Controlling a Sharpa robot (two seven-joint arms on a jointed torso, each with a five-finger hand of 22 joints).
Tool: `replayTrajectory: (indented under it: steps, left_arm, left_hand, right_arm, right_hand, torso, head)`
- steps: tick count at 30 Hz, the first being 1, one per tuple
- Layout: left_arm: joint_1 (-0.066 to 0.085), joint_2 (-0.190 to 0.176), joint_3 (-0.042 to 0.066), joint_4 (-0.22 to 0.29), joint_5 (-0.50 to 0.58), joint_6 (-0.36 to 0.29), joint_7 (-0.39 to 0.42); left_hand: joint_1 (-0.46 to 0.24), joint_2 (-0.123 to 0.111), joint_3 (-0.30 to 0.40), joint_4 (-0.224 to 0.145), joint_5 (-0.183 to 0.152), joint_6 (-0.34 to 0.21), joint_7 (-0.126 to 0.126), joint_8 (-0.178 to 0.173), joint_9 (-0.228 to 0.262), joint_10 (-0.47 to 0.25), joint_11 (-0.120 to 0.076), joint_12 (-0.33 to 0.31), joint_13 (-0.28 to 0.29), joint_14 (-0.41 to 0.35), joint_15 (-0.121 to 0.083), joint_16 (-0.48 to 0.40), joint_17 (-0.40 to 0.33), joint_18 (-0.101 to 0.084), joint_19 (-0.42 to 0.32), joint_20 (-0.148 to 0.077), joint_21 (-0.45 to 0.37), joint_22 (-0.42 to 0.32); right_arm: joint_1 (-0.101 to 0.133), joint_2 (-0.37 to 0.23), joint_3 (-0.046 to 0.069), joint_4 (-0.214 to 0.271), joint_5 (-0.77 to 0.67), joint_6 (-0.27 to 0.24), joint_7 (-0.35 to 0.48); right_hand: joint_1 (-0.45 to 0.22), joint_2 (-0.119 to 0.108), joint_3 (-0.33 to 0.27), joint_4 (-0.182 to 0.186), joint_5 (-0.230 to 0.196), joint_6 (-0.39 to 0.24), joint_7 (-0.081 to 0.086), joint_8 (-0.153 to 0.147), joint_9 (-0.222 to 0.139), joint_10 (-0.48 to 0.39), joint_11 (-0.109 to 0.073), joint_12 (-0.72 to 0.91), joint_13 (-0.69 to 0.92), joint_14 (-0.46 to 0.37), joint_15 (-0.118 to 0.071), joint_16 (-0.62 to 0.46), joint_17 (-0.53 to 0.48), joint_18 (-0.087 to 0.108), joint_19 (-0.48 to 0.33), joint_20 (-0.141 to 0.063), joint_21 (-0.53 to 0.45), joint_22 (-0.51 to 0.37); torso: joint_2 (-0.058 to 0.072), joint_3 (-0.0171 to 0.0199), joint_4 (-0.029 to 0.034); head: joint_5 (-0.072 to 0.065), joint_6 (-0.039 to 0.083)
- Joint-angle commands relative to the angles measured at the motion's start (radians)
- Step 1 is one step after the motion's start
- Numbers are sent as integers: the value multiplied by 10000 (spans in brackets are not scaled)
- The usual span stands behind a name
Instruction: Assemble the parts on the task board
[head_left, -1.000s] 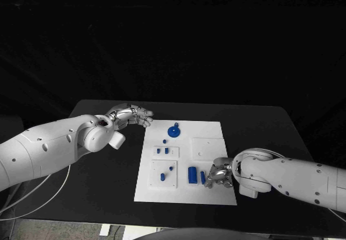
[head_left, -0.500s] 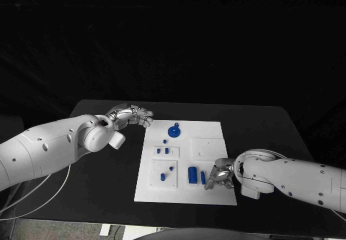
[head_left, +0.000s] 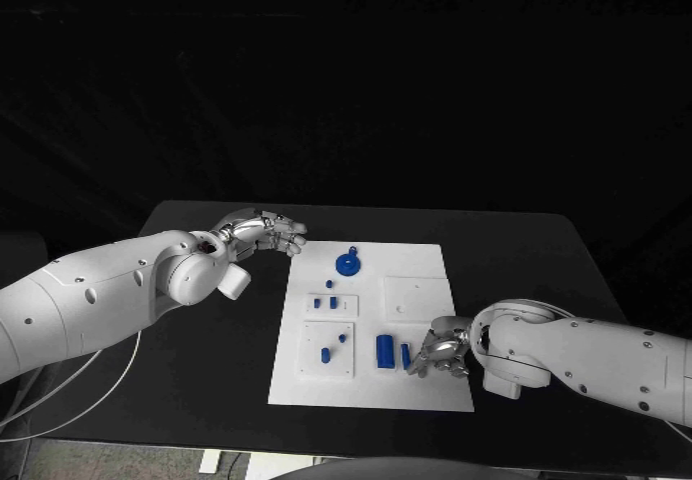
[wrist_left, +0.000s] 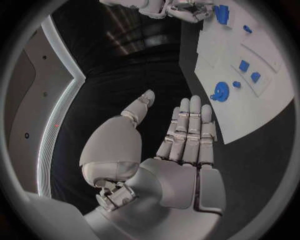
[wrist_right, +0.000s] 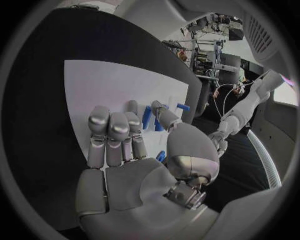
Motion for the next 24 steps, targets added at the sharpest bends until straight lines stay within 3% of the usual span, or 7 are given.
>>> replayTrajectory:
  steps: [1, 3, 11, 16, 24]
  left_arm:
    - [6, 8, 6, 16, -32, 155, 60]
    - [6, 8, 6, 12, -39, 160, 52]
    - [6, 5, 6, 16, -50, 177, 37]
    - [6, 8, 6, 13, -51, 174, 39]
    - [6, 9, 6, 8, -54, 168, 32]
  left_hand:
    - [-34, -23, 12, 17, -49, -25, -45, 60, -12, 22, -36, -63, 14, 54, -14, -61, 17, 39, 60, -23, -70, 14]
    - [-34, -23, 12, 17, -49, -25, -45, 60, -13, 22, -36, -63, 14, 55, -14, -62, 18, 39, 60, -23, -70, 14]
    - [-34, -23, 12, 18, -50, -27, -44, 60, -14, 22, -35, -63, 14, 55, -14, -67, 23, 38, 61, -22, -73, 18]
    - [-34, -22, 12, 19, -50, -27, -43, 60, -14, 22, -35, -63, 14, 55, -13, -69, 26, 38, 61, -21, -74, 20]
    - [-33, -20, 13, 19, -50, -27, -43, 61, -15, 23, -35, -63, 14, 55, -13, -73, 30, 38, 62, -21, -76, 23]
  right_arm:
    - [-10, 0, -2, -27, 21, 2, 155]
    - [-10, 3, -2, -43, 21, 8, 152]
    - [-10, 76, -2, -69, -32, 73, 9]
    - [-10, 151, -2, -67, -241, 62, -92]
    - [-10, 273, -2, -73, -572, -176, -347]
  right_hand:
    - [-64, 74, -10, 100, -51, 57, 40, -11, 2, -2, -19, -37, 13, -36, -65, -36, 13, 438, -21, -17, -35, 107]
    - [-260, 303, -24, 291, -51, 62, 40, -12, 2, 5, -18, -30, 20, -40, -64, -39, 14, 438, -26, -11, -47, 104]
    - [-346, 569, 42, 362, -50, 55, 31, -17, 4, -3, -28, -20, 36, -50, -74, -31, 28, 438, -56, -41, -40, 130]
    - [40, 867, 600, 299, -49, 64, 25, -17, 6, -7, -34, -18, 43, -55, -78, -36, 30, 438, -76, -77, -37, 147]
    - [253, 842, 1118, 222, -52, 96, 37, -3, 15, 48, -20, 34, 80, -42, -58, -29, 35, 438, -63, -43, 2, 167]
  torso:
    - [4, -3, 3]
    - [4, -2, 3]
    - [4, -4, 11]
    - [2, -4, 7]
    - [4, -2, 9]
  head:
    - [-11, -2]
    - [-8, -2]
    - [-12, -20]
    - [-12, -23]
    - [-6, -51]
